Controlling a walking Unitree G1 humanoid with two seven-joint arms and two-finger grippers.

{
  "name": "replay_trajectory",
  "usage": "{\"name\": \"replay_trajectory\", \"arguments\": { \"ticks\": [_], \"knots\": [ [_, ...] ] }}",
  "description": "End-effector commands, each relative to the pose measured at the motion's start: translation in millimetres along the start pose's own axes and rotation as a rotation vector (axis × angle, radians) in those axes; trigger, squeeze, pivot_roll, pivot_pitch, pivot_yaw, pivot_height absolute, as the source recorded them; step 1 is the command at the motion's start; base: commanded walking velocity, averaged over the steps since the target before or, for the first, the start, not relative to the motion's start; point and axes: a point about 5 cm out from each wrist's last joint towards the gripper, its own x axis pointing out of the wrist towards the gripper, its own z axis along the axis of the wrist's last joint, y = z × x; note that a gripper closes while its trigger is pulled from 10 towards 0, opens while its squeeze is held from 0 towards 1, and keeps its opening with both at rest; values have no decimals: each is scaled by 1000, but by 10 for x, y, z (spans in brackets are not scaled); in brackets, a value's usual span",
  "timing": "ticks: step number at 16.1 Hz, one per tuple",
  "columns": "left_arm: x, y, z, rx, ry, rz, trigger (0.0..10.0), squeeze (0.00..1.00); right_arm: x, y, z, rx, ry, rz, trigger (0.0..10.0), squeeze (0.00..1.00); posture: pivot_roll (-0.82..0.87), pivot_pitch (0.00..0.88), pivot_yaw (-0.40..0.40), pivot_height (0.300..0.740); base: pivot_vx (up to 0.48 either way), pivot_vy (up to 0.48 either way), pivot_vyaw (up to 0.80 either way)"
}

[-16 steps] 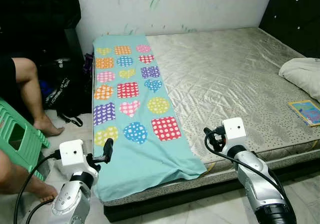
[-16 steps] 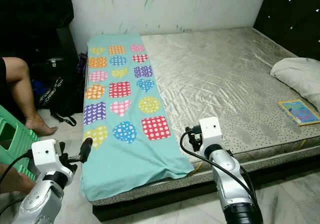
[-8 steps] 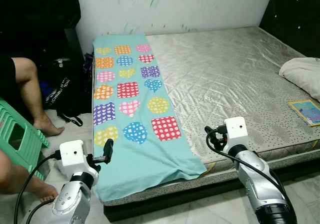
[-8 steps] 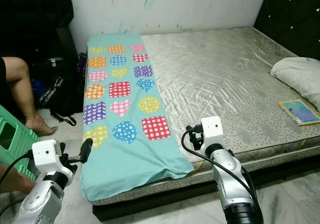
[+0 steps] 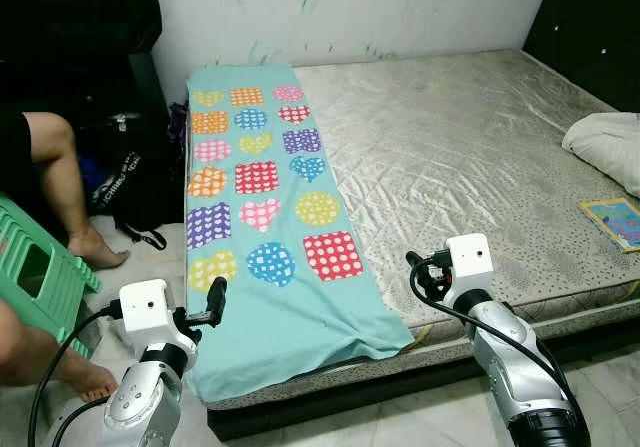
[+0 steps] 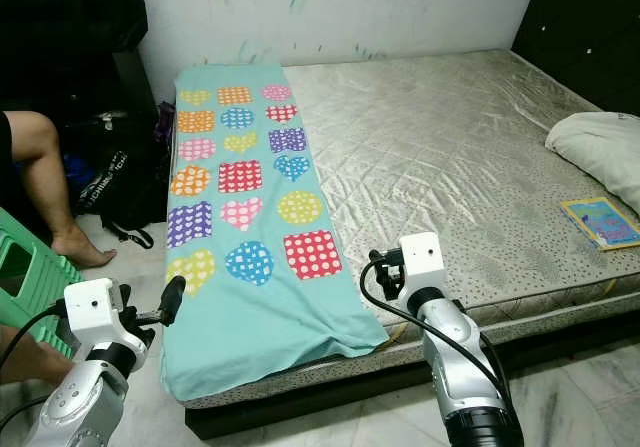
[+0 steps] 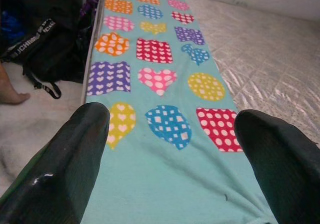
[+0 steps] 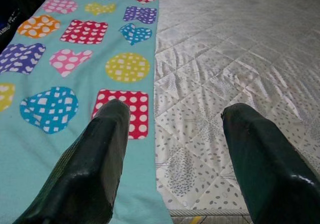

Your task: Clean up the room

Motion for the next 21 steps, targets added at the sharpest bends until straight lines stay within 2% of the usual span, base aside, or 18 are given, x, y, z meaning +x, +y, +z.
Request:
{"name": "replay_trajectory", "arguments": {
  "ticks": [1,5,14,21],
  "knots": [
    [2,-4,-7,10,8,6,10000,0,-7,-19,59,-4,-26,1,10000,0,-78,0,-25,740,0,0,0],
    [5,-5,-3,12,6,8,10000,0,-4,-5,61,-6,-29,13,10000,0,-77,0,-25,725,0,0,0],
    [10,-7,-2,15,3,11,10000,0,2,-2,80,-9,-42,22,10000,0,-77,0,-26,610,0,0,0],
    [11,14,5,31,-6,27,10000,0,15,-14,97,-17,-51,27,10000,0,-79,0,-27,605,0,0,0]
  ]
}}
